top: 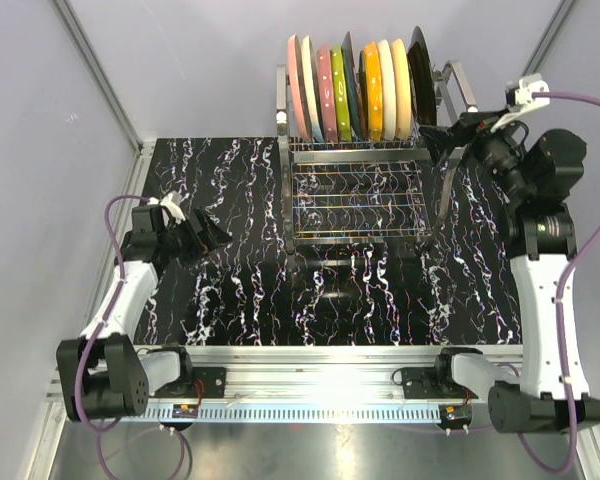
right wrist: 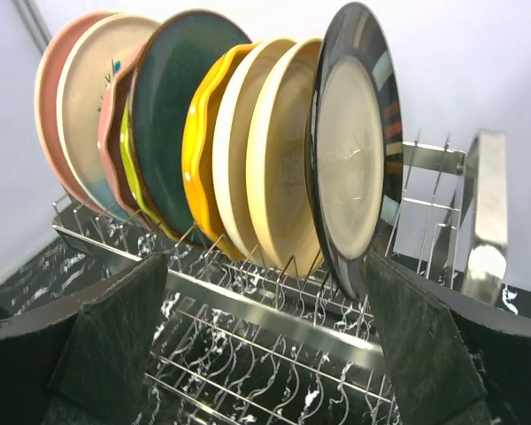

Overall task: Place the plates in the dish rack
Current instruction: Insert the plate into the dish rack

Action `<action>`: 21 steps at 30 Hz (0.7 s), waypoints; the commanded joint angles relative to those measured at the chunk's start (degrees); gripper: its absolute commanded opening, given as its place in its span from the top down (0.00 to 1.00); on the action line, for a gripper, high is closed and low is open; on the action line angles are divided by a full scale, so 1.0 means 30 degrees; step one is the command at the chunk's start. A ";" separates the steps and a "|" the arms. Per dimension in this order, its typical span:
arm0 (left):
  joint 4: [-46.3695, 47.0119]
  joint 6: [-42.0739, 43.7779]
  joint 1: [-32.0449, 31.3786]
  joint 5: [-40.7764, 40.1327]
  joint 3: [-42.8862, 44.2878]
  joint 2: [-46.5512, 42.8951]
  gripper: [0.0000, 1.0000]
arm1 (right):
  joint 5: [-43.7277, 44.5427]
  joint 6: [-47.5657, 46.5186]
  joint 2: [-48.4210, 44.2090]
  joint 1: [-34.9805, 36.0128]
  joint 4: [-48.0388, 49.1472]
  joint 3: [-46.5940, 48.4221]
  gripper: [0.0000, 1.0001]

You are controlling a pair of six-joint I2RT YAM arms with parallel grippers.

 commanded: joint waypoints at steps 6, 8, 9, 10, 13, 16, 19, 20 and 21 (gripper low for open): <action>0.0159 0.0988 -0.0118 -0.2839 0.0437 -0.4209 0.01 | 0.3805 0.3062 -0.4200 -0.0028 -0.1979 -0.2970 0.00; 0.0189 0.1018 -0.0177 -0.2958 0.0378 -0.5001 0.01 | 0.5002 0.3910 -0.5604 -0.0028 -0.2775 -0.4316 0.00; 0.0219 0.1076 -0.0264 -0.3075 0.0348 -0.5352 0.01 | 0.5529 0.4291 -0.6189 -0.0028 -0.3330 -0.4872 0.00; 0.0190 0.1106 -0.0265 -0.3163 0.0348 -0.5529 0.01 | 0.5912 0.4498 -0.7384 -0.0028 -0.3539 -0.6241 0.00; 0.0044 0.1281 -0.0441 -0.3426 0.0377 -0.6028 0.01 | 0.5804 0.5931 -0.9672 -0.0028 -0.3191 -0.9694 0.00; -0.0074 0.1457 -0.0849 -0.3719 0.0348 -0.6672 0.01 | 0.6116 0.7014 -1.0558 -0.0028 -0.3626 -1.2047 0.00; -0.0365 0.1721 -0.1406 -0.4392 0.0435 -0.7054 0.01 | 0.6326 0.7312 -1.0648 -0.0028 -0.4506 -1.2992 0.00; -0.0425 0.1866 -0.1727 -0.4684 0.0465 -0.7112 0.01 | 0.6471 0.7341 -1.0735 -0.0028 -0.4711 -1.3109 0.00; -0.0513 0.1955 -0.1730 -0.4774 0.0494 -0.7200 0.01 | 0.6675 0.7458 -1.0939 -0.0028 -0.4887 -1.3226 0.00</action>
